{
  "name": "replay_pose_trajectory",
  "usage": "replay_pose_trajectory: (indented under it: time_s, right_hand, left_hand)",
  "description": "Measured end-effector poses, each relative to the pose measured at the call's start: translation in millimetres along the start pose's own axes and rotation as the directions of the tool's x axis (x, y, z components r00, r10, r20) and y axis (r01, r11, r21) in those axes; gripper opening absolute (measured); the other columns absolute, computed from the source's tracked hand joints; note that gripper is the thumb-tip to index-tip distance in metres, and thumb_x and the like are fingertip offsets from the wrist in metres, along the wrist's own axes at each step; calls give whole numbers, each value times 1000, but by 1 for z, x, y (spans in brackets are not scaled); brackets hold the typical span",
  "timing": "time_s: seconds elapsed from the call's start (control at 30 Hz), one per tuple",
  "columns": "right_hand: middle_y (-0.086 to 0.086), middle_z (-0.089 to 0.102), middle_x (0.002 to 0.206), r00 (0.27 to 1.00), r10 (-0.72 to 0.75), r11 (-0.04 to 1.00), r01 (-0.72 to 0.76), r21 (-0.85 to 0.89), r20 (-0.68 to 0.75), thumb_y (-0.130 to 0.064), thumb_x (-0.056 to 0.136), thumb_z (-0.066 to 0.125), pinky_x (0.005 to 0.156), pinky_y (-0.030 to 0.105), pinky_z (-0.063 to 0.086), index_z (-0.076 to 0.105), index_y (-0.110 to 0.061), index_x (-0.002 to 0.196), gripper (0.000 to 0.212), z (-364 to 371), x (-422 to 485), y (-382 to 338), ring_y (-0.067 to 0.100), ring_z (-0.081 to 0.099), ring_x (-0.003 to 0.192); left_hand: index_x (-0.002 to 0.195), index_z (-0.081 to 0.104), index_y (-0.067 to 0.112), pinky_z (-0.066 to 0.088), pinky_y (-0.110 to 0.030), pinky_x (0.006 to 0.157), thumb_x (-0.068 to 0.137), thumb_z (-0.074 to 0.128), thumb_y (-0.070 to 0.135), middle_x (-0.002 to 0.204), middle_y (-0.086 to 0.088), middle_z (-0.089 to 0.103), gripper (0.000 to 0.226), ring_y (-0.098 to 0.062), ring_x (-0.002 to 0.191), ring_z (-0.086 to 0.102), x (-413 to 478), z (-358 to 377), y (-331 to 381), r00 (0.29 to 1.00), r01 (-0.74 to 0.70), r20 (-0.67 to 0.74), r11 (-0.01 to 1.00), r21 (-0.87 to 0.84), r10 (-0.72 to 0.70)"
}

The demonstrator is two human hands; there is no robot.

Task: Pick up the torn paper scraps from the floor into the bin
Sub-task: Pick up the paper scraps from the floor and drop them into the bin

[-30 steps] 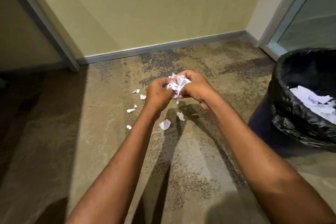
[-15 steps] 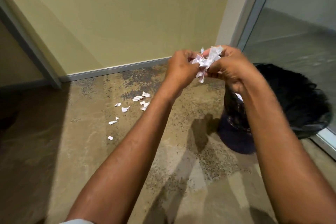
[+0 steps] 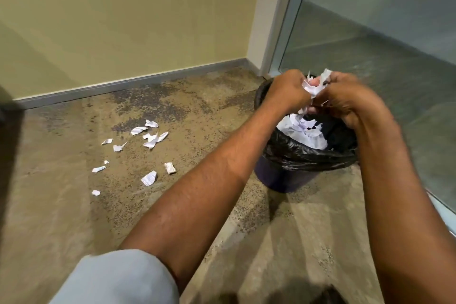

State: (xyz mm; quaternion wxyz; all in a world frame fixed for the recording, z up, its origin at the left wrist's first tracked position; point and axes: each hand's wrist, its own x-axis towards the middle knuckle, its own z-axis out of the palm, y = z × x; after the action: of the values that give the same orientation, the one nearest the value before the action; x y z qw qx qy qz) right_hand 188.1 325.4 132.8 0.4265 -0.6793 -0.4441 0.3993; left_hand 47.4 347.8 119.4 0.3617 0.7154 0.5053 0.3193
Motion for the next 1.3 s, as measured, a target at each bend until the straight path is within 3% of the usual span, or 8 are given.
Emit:
replay_pose_trajectory:
  time_s: [0.13,0.27,0.37,0.5,0.73,1.0,1.17,1.3]
  right_hand:
    - [21,66,80,997,17,988,-28,-152,-74,23,80,57,50,38,62,68,-12,107,45,-6,14,18,27,66,53]
    - [12,65,85,991,16,968,-49,-246,-134,7,85,68,58,37,57,67,-21,111,38,0,25,26,27,62,70]
    - [6,74,97,975,-93,948,24,-317,-204,-18,74,81,67,36,53,70,-30,90,23,11,30,22,26,67,81]
    - [-2,79,90,935,-286,933,222,-284,-209,-36,67,79,80,43,62,73,-33,78,13,39,30,7,20,75,83]
    - [-10,76,86,860,-509,845,505,-175,20,-21,89,81,77,32,61,80,-28,93,8,153,-15,-18,8,72,80]
    - [-11,76,90,824,-378,835,501,-229,422,-19,91,83,75,25,52,80,-23,97,8,288,-40,46,4,68,82]
    - [-3,78,107,803,-252,788,494,-368,540,-20,94,81,87,33,58,81,-25,110,17,338,-42,106,14,71,92]
    - [-4,71,129,748,-248,617,612,-495,615,-18,96,77,87,33,53,75,-26,126,31,366,-44,148,20,68,109]
  left_hand:
    - [135,60,6,67,-46,71,89,71,4,121,-15,66,48,-31,96,72,5,8,-3,994,39,96,998,48,-43]
    - [146,55,9,66,-44,81,90,64,-3,130,-14,63,57,-32,108,69,3,-3,-14,994,8,110,998,61,-15]
    - [145,61,12,57,-33,100,92,65,-2,138,-12,67,56,-26,127,64,-3,-19,-27,998,-55,-12,998,22,55]
    - [132,70,19,62,-37,96,95,72,8,117,0,74,38,-14,110,69,-16,-48,-57,958,-54,-285,991,-119,18]
    - [127,72,21,57,-28,88,100,69,14,113,5,75,29,-6,99,67,-80,-108,-151,846,91,-531,994,55,-48]
    - [126,73,27,61,-40,86,99,68,18,112,1,76,29,-22,99,72,-172,-165,-312,708,546,-606,826,142,-363]
    - [141,63,25,58,-46,98,95,74,27,132,-10,67,47,-33,122,64,-220,-176,-376,553,758,-634,642,115,-540]
    - [136,65,21,53,-46,100,96,76,28,132,-14,59,43,-35,126,57,-243,-170,-403,537,803,-590,580,139,-603]
